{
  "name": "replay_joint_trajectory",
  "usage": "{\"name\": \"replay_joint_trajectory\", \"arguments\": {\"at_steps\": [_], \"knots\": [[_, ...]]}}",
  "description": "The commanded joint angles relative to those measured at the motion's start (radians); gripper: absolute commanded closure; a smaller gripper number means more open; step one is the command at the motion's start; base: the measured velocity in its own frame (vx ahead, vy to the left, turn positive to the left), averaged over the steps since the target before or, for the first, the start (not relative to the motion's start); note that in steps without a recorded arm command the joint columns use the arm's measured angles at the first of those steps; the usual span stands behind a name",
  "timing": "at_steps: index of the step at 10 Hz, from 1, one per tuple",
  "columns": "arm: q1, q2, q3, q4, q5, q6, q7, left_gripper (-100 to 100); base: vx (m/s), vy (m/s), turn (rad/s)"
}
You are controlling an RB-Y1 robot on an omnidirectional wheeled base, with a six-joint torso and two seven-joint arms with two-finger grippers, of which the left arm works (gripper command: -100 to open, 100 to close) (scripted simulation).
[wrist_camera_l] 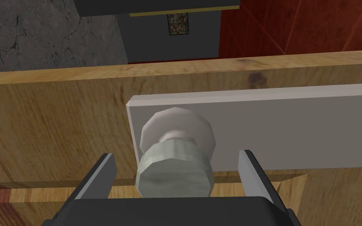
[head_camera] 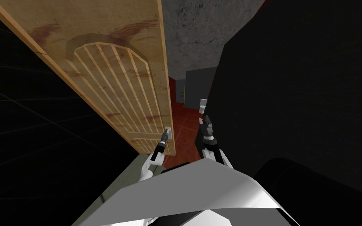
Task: Push the door open
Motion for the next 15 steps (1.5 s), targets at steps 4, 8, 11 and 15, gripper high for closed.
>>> {"name": "replay_joint_trajectory", "arguments": {"at_steps": [4, 8, 11, 15], "knots": [[0.001, 0.001, 0.000, 0.000, 0.000, 0.001, 0.000, 100, -0.022, 0.010, -0.003], [0.006, 0.007, -0.023, 0.000, 0.021, 0.002, -0.024, 100, 0.076, -0.010, 0.092], [0.011, 0.014, -0.057, -0.004, 0.054, 0.001, -0.062, 100, 0.183, -0.051, 0.178], [0.023, 0.019, -0.103, -0.022, 0.091, 0.006, -0.099, -100, 0.134, -0.042, 0.249]]}}
